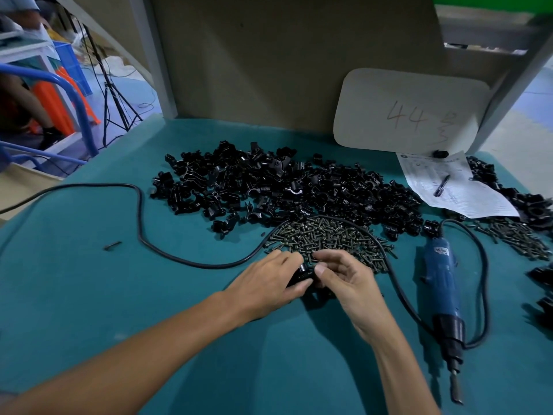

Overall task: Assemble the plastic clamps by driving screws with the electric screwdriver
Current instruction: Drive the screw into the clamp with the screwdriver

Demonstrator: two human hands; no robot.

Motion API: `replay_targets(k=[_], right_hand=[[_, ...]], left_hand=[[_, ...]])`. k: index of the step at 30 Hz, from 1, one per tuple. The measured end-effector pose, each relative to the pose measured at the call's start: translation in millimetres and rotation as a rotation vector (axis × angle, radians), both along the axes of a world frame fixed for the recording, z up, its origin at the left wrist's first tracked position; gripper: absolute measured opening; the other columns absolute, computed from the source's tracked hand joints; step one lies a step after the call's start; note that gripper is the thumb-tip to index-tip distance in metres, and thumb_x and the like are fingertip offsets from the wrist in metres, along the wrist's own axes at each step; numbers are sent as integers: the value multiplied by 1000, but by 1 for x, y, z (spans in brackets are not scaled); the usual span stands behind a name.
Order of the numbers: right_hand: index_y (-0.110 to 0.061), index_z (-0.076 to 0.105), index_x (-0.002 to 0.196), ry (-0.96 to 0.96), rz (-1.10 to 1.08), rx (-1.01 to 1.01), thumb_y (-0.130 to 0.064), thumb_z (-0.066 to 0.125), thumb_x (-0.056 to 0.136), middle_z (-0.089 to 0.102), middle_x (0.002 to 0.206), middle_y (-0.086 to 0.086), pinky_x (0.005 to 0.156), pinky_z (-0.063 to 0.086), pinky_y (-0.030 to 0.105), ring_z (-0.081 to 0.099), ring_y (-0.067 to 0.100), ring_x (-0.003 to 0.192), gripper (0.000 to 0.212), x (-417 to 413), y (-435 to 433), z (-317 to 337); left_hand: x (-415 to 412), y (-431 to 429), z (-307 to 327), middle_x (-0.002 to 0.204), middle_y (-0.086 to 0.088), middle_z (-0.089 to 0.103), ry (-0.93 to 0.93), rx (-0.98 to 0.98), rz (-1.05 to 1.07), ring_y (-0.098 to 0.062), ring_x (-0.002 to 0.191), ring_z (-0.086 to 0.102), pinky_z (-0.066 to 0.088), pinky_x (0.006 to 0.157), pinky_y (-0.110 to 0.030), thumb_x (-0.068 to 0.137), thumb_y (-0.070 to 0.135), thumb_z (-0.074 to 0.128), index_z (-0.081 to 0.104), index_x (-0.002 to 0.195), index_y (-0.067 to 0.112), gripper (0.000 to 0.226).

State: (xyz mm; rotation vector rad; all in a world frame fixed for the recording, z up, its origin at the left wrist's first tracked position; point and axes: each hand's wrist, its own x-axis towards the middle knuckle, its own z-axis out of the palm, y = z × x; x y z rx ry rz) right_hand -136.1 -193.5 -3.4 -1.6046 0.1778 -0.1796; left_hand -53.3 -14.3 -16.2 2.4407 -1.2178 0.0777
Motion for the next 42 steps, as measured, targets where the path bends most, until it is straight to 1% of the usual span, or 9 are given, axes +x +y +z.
replay_targets(k=[8,11,17,23,27,32,35,38,42], right_hand=[[-28,74,106,-9,-3,-16,-10,71,95,74,96,1,79,55,26,68,13,87,21,0,0,0],[-32,74,107,-28,16,-20,-8,72,94,74,99,-3,83,57,28,69,13,93,27,-1,-2,-1],[-43,71,101,-34,-49,-177,-25,73,95,73,90,0,77,59,38,69,12,84,19,4,4,-7],[-42,70,104,-99,-12,-179,-15,75,93,74,98,-5,85,58,30,70,13,96,30,0,1,-5],[-45,68,100,-79,-79,-329,-32,74,92,69,79,-6,68,54,30,65,8,75,17,2,6,-6],[-47,67,104,-122,-77,-359,-48,66,88,73,91,-15,70,54,19,70,6,86,16,-1,6,-8],[-49,64,109,-107,-51,-420,-42,59,92,70,89,-13,68,54,25,68,8,81,18,0,5,-10],[-50,59,113,-106,-22,-500,-31,56,102,68,91,-16,68,48,15,66,4,83,22,4,7,-13],[-48,56,117,-73,-15,-545,-33,51,105,65,81,-24,64,42,10,63,0,77,20,8,10,-14]], left_hand=[[1,0,-1,88,10,42,-5,-11,-18,-10,81,33,44,72,-34,99,57,33,21,90,35,26],[1,-1,-1,88,11,42,-9,-17,-15,-8,80,31,42,71,-32,99,55,35,20,89,36,27],[1,-2,-1,88,10,41,-16,-18,-8,-10,81,30,44,72,-36,96,55,32,26,91,30,26],[1,-2,-1,86,11,39,-26,-40,-6,-8,78,28,43,69,-34,97,52,36,19,88,35,26],[0,-2,-1,86,11,38,-24,-27,-15,-9,78,28,43,69,-35,95,54,34,21,89,34,25],[0,0,2,89,9,43,-17,-34,-22,-12,82,34,44,72,-36,96,54,35,28,92,27,28],[-1,0,2,88,10,40,-47,-34,-34,-9,80,30,38,69,-30,98,53,38,27,92,27,29],[-3,-1,4,89,10,39,-47,-31,-41,-9,80,29,38,70,-30,98,52,39,27,92,27,28],[-2,0,5,91,10,40,-46,-30,-49,-11,82,33,42,71,-32,98,50,41,31,94,24,28]])
